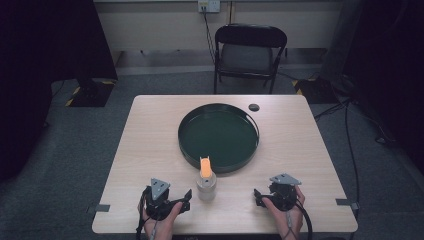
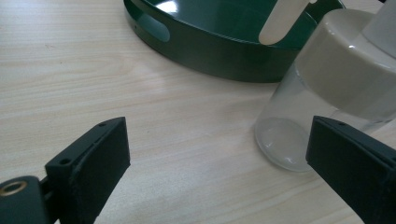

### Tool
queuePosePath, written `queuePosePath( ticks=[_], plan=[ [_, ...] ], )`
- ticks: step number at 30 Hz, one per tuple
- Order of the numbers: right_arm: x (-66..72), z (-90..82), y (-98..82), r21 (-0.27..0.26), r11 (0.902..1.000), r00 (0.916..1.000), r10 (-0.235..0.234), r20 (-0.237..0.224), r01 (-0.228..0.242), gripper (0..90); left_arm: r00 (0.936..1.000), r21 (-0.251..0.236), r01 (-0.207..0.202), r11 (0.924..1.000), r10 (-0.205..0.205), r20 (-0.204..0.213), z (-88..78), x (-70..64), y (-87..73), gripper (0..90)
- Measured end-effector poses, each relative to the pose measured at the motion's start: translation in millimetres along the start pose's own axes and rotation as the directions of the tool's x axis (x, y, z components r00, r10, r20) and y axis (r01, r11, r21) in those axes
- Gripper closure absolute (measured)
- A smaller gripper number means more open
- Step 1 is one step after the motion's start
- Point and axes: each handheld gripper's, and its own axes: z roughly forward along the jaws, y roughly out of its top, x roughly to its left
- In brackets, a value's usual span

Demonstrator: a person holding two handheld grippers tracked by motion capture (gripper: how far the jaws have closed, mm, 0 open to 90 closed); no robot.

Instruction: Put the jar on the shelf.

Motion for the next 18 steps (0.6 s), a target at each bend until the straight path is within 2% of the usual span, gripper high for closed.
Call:
queuePosePath(
  ticks=[10, 13, 18],
  plan=[
    [0.0, 0.0, 0.0, 0.0, 1.0, 1.0, 0.0, 0.0, 0.0, 4.4, 0.9978, -0.015, -0.054, 0.9984, 0.054, 0.039, -5.9, -13.2, 3.5, 5.7],
    [0.0, 0.0, 0.0, 0.0, 1.0, 1.0, 0.0, 0.0, 0.0, 4.4, 0.9972, -0.023, -0.056, 0.9982, 0.057, 0.049, -6.1, -16.0, 4.6, 4.6],
    [0.0, 0.0, 0.0, 0.0, 1.0, 1.0, 0.0, 0.0, 0.0, 4.4, 0.9934, -0.038, -0.083, 0.9959, 0.085, 0.077, -6.3, -24.4, 8.4, 3.9]
  ],
)
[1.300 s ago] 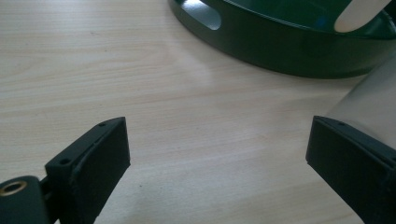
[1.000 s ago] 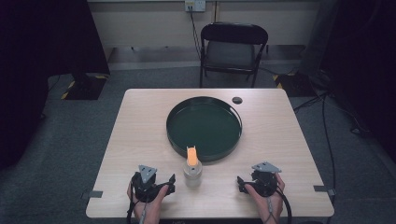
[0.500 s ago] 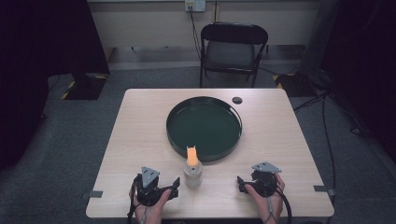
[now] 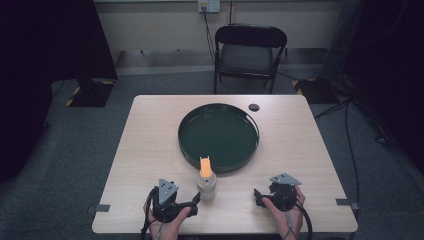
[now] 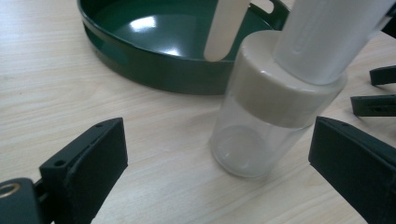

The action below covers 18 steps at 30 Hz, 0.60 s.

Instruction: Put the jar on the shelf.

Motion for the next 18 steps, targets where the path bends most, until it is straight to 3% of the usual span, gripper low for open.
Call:
queuePosePath(
  ticks=[10, 18],
  plan=[
    [0.0, 0.0, 0.0, 0.0, 1.0, 1.0, 0.0, 0.0, 0.0, 4.4, 0.9978, -0.013, -0.032, 0.9994, 0.033, 0.057, 5.7, -13.9, 8.3, 3.5],
    [0.0, 0.0, 0.0, 0.0, 1.0, 1.0, 0.0, 0.0, 0.0, 4.4, 0.9962, -0.005, -0.055, 0.9985, 0.055, 0.067, 13.0, -24.1, 14.1, 5.5]
  ],
)
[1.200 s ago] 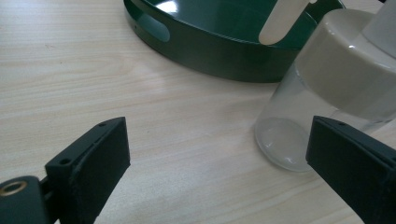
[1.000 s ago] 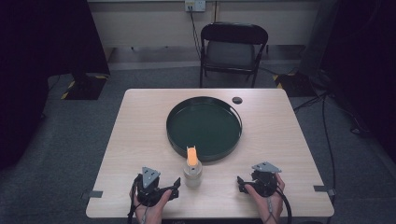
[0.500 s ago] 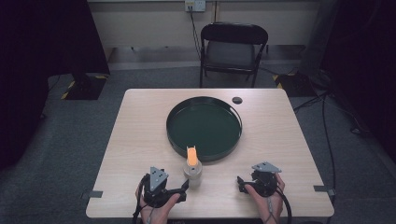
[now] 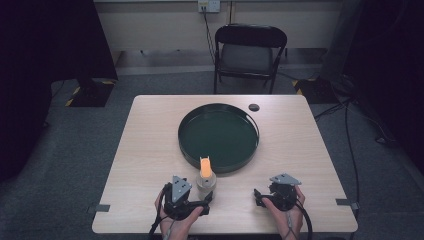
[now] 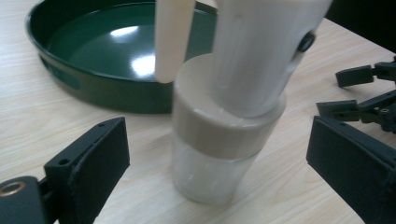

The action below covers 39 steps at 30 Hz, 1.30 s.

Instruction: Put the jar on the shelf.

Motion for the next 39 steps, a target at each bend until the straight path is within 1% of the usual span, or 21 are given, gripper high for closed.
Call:
queuePosePath(
  ticks=[3, 6, 7, 8, 9, 10, 11, 12, 13, 15, 17, 19, 23, 24, 26, 27, 31, 32, 33, 35, 39],
  plan=[
    [0.0, 0.0, 0.0, 0.0, 1.0, 1.0, 0.0, 0.0, 0.0, 4.4, 1.0, -0.003, -0.003, 1.0, 0.003, 0.004, 1.6, -2.0, 1.8, 5.5],
    [0.0, 0.0, 0.0, 0.0, 1.0, 1.0, 0.0, 0.0, 0.0, 4.4, 0.9999, -0.006, -0.012, 0.9999, 0.012, -0.001, 3.9, -3.8, 4.2, 5.5],
    [0.0, 0.0, 0.0, 0.0, 1.0, 1.0, 0.0, 0.0, 0.0, 4.4, 0.9999, -0.003, -0.009, 1.0, 0.009, -0.006, 5.2, -3.7, 4.8, 5.5],
    [0.0, 0.0, 0.0, 0.0, 1.0, 1.0, 0.0, 0.0, 0.0, 4.4, 0.9998, -0.013, 0.002, 0.9999, -0.002, -0.021, 8.4, -3.9, 5.2, 5.5],
    [0.0, 0.0, 0.0, 0.0, 1.0, 1.0, 0.0, 0.0, 0.0, 4.4, 0.9998, -0.013, 0.002, 0.9999, -0.002, -0.021, 8.4, -3.9, 5.2, 6.0],
    [0.0, 0.0, 0.0, 0.0, 1.0, 1.0, 0.0, 0.0, 0.0, 4.4, 0.9993, -0.012, -0.001, 0.9999, 0.001, -0.036, 10.6, -4.7, 5.3, 6.5],
    [0.0, 0.0, 0.0, 0.0, 1.0, 1.0, 0.0, 0.0, 0.0, 4.4, 0.9992, -0.007, 0.0, 1.0, 0.0, -0.04, 12.7, -4.9, 5.6, 6.5],
    [0.0, 0.0, 0.0, 0.0, 1.0, 1.0, 0.0, 0.0, 0.0, 4.4, 0.9993, -0.006, 0.007, 1.0, -0.007, -0.036, 14.8, -4.8, 5.9, 6.5],
    [0.0, 0.0, 0.0, 0.0, 1.0, 1.0, 0.0, 0.0, 0.0, 4.4, 0.9997, -0.005, 0.011, 0.9999, -0.011, -0.022, 17.8, -5.1, 7.0, 7.7],
    [0.0, 0.0, 0.0, 0.0, 1.0, 1.0, 0.0, 0.0, 0.0, 4.4, 0.9998, -0.011, 0.011, 0.9999, -0.011, -0.019, 20.7, -5.7, 7.6, 9.0],
    [0.0, 0.0, 0.0, 0.0, 1.0, 1.0, 0.0, 0.0, 0.0, 4.4, 0.9998, -0.006, 0.009, 0.9999, -0.009, -0.019, 23.2, -5.8, 7.7, 9.1],
    [0.0, 0.0, 0.0, 0.0, 1.0, 1.0, 0.0, 0.0, 0.0, 4.4, 0.9998, -0.007, 0.002, 1.0, -0.003, -0.018, 27.7, -5.3, 7.1, 12.7],
    [0.0, 0.0, 0.0, 0.0, 1.0, 1.0, 0.0, 0.0, 0.0, 4.4, 0.9999, -0.006, 0.005, 1.0, -0.005, -0.011, 31.7, -3.9, 5.9, 16.0],
    [0.0, 0.0, 0.0, 0.0, 1.0, 1.0, 0.0, 0.0, 0.0, 4.4, 0.9999, 0.004, -0.003, 1.0, 0.003, -0.014, 34.0, -4.2, 5.5, 16.0],
    [0.0, 0.0, 0.0, 0.0, 1.0, 1.0, 0.0, 0.0, 0.0, 4.3, 0.9999, -0.001, -0.004, 1.0, 0.004, -0.016, 35.9, -4.1, 5.1, 17.5],
    [0.0, 0.0, 0.0, 0.0, 1.0, 1.0, 0.0, 0.0, 0.0, 4.4, 0.9999, 0.002, -0.008, 1.0, 0.008, -0.015, 37.0, -4.0, 5.1, 17.8],
    [0.0, 0.0, 0.0, 0.0, 1.0, 1.0, 0.0, 0.0, 0.0, 4.4, 0.9995, 0.019, -0.013, 0.9997, 0.014, -0.03, 41.5, -2.6, 3.1, 19.0],
    [0.0, 0.0, 0.0, 0.0, 1.0, 1.0, 0.0, 0.0, 0.0, 4.4, 0.9999, 0.022, -0.001, 0.9997, 0.002, -0.014, 44.7, -0.3, 0.7, 20.4],
    [0.0, 0.0, 0.0, 0.0, 1.0, 1.0, 0.0, 0.0, 0.0, 4.4, 1.0, 0.013, 0.003, 0.9999, -0.003, -0.006, 44.9, -0.1, -0.3, 21.5],
    [0.0, 0.0, 0.0, 0.0, 1.0, 1.0, 0.0, 0.0, 0.0, 4.4, 0.9999, 0.011, -0.01, 0.9999, 0.01, -0.001, 45.7, -1.4, -0.2, 25.9],
    [0.0, 0.0, 0.0, 0.0, 1.0, 1.0, 0.0, 0.0, 0.0, 4.4, 0.9998, 0.014, -0.021, 0.9997, 0.021, -0.002, 45.5, -1.6, 0.6, 26.6]
  ],
)
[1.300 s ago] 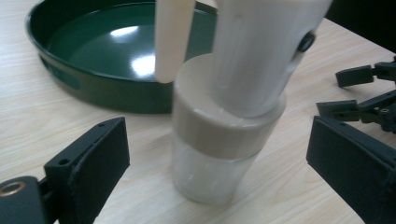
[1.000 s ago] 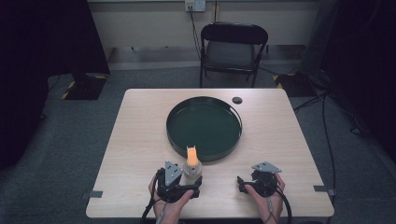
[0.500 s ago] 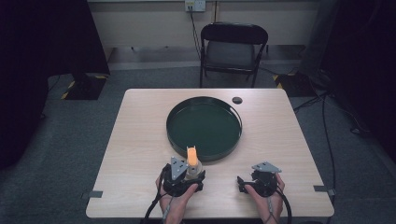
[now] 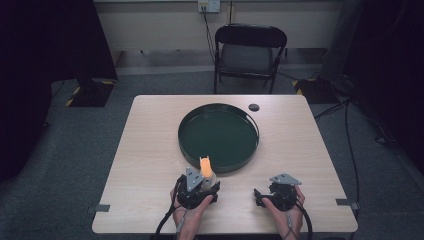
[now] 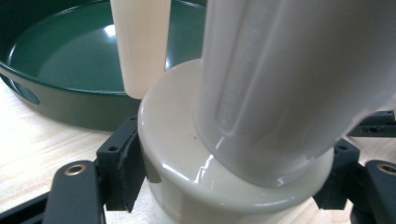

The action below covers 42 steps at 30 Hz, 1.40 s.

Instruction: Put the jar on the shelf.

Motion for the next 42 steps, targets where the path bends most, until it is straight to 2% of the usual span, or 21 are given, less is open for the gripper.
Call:
queuePosePath(
  ticks=[6, 18, 20, 21, 24, 27, 31, 42],
  plan=[
    [0.0, 0.0, 0.0, 0.0, 1.0, 1.0, 0.0, 0.0, 0.0, 4.4, 0.9997, -0.01, -0.016, 0.9998, 0.015, -0.019, -0.1, -2.0, -0.7, 27.7],
    [0.0, 0.0, 0.0, 0.0, 1.0, 1.0, 0.0, 0.0, 0.0, 4.4, 0.9997, -0.015, -0.018, 0.9997, 0.018, -0.017, -0.6, -1.3, -0.2, 28.1],
    [0.0, 0.0, 0.0, 0.0, 1.0, 1.0, 0.0, 0.0, 0.0, 4.4, 0.9988, -0.026, -0.028, 0.9993, 0.027, -0.041, -2.1, -1.9, 0.1, 28.1],
    [0.0, 0.0, 0.0, 0.0, 1.0, 1.0, 0.0, 0.0, 0.0, 4.3, 0.9984, -0.029, -0.027, 0.9992, 0.026, -0.049, -2.9, -2.2, 0.2, 28.1],
    [0.0, 0.0, 0.0, 0.0, 1.0, 1.0, 0.0, 0.0, 0.0, 4.4, 0.9994, -0.037, -0.012, 0.9992, 0.01, -0.033, -5.3, -0.7, 1.2, 28.1],
    [0.0, 0.0, 0.0, 0.0, 1.0, 1.0, 0.0, 0.0, 0.0, 4.4, 0.9991, -0.037, -0.019, 0.9991, 0.018, -0.039, -7.2, -0.4, 2.6, 28.1],
    [0.0, 0.0, 0.0, 0.0, 1.0, 1.0, 0.0, 0.0, 0.0, 4.4, 0.9988, -0.033, 0.003, 0.9995, -0.005, -0.05, -7.7, 1.8, 2.8, 28.2],
    [0.0, 0.0, 0.0, 0.0, 1.0, 1.0, 0.0, 0.0, 0.0, 4.4, 0.9988, -0.046, 0.0, 0.999, -0.002, -0.05, -14.1, 5.9, 10.9, 28.2]
  ],
)
